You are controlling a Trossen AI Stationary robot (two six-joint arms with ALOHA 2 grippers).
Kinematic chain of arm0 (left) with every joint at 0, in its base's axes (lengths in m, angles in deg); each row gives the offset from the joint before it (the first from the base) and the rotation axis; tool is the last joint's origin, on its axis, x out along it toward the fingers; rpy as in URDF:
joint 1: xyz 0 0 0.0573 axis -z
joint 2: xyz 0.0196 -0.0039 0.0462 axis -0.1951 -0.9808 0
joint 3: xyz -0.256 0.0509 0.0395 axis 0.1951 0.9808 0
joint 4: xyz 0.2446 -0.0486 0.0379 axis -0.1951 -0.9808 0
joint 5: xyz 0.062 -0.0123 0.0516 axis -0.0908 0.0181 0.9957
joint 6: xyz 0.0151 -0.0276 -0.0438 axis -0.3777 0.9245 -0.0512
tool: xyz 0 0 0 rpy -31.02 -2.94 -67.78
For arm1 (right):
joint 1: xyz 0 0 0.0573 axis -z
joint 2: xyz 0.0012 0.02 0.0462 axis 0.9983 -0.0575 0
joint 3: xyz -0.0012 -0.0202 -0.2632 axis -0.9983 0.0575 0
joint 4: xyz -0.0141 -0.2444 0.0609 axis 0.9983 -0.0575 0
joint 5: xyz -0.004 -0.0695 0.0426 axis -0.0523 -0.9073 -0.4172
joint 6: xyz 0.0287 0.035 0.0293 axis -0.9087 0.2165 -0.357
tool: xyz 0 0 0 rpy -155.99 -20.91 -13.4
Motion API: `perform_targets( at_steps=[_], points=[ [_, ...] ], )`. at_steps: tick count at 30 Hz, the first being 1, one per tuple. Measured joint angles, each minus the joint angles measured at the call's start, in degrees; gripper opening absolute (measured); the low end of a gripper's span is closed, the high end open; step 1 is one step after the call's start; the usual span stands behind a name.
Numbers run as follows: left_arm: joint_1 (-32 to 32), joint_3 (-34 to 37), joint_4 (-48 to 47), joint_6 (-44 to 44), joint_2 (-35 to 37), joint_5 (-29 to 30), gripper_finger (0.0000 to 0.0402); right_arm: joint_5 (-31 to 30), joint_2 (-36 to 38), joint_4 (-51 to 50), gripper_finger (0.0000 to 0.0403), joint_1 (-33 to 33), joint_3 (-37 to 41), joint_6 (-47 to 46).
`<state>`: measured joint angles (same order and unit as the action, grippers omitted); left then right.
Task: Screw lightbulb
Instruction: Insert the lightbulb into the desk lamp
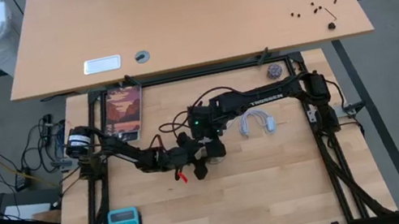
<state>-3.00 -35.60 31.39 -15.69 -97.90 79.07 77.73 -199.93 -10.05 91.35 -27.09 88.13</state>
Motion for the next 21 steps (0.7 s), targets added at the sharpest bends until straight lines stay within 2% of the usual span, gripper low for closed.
perform_targets(
  at_steps=[7,13,16,21],
  points=[
    [0.0,0.0,0.0,0.0,0.0,0.1,0.0255,0.9,0.0,-0.9,0.0279,0.0,0.0,3.2],
    [0.0,0.0,0.0,0.0,0.0,0.0,0.0255,2.7,0.0,-2.9,0.0250,0.0,0.0,10.3],
    [0.0,0.0,-0.1,0.0,0.0,0.1,0.0255,2.8,0.0,-3.0,0.0250,-0.1,0.0,13.8],
    [0.0,0.0,-0.1,0.0,0.0,0.1,0.0255,2.4,0.1,-3.0,0.0281,-1.0,0.0,21.3]
  ],
)
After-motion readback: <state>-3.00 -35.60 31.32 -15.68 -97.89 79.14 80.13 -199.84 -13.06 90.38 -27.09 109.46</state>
